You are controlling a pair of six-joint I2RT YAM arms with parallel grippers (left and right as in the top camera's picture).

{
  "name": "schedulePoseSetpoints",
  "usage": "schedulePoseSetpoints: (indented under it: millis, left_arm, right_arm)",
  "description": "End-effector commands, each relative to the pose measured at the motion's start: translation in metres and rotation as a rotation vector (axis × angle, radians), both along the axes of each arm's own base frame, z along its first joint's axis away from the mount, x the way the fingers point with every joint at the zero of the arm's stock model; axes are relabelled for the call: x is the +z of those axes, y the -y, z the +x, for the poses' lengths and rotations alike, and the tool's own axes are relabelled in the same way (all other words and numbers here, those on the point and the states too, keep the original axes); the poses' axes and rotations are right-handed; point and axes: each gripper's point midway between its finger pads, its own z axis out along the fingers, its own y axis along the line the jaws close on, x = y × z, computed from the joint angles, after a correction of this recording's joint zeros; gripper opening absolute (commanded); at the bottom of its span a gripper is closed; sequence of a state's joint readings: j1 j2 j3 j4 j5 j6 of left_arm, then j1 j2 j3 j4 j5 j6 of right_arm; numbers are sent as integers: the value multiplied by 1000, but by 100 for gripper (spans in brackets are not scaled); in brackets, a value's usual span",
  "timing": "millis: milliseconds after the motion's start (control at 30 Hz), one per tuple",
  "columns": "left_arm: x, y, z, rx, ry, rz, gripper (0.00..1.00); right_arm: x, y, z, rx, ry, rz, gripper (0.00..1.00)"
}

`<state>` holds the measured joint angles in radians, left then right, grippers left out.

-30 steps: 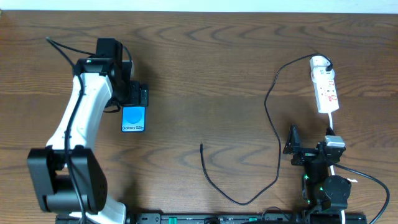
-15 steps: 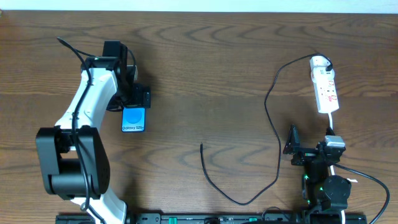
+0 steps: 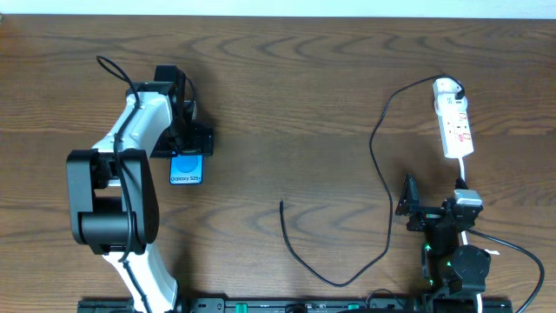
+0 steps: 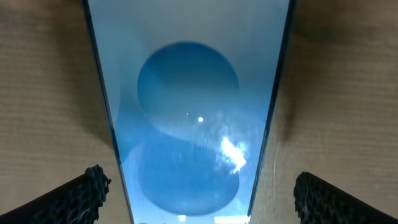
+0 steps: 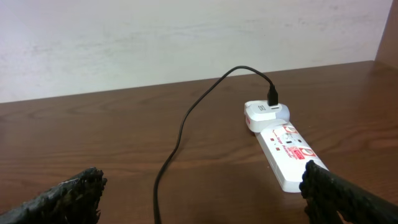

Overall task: Plug charger to phone and switch on socket
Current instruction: 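Lower the open left gripper down around the phone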

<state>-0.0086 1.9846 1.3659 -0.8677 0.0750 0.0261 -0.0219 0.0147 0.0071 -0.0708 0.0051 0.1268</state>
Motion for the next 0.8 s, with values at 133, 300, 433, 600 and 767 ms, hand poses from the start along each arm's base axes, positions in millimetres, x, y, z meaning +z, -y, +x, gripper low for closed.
schedulePoseSetpoints:
  millis: [133,300,433,600,767]
  left_arm:
    - [1,-3,15,7,49,16,98]
    - [-3,-3,15,6,41,16,98]
    - [-11,-3,12,6,24,17,98]
    - [-13,-3,12,6,23,17,98]
    - [-13,-6,14,6,30,35,98]
  right_arm:
    - [-1,-1,0,-2,-2,14,99]
    - [-1,-1,0,-2,-2,14,99]
    - [-1,-1,0,-2,-2,14,99]
    - [-1,-1,0,-2,-2,14,99]
    - [-1,-1,0,-2,-2,14,99]
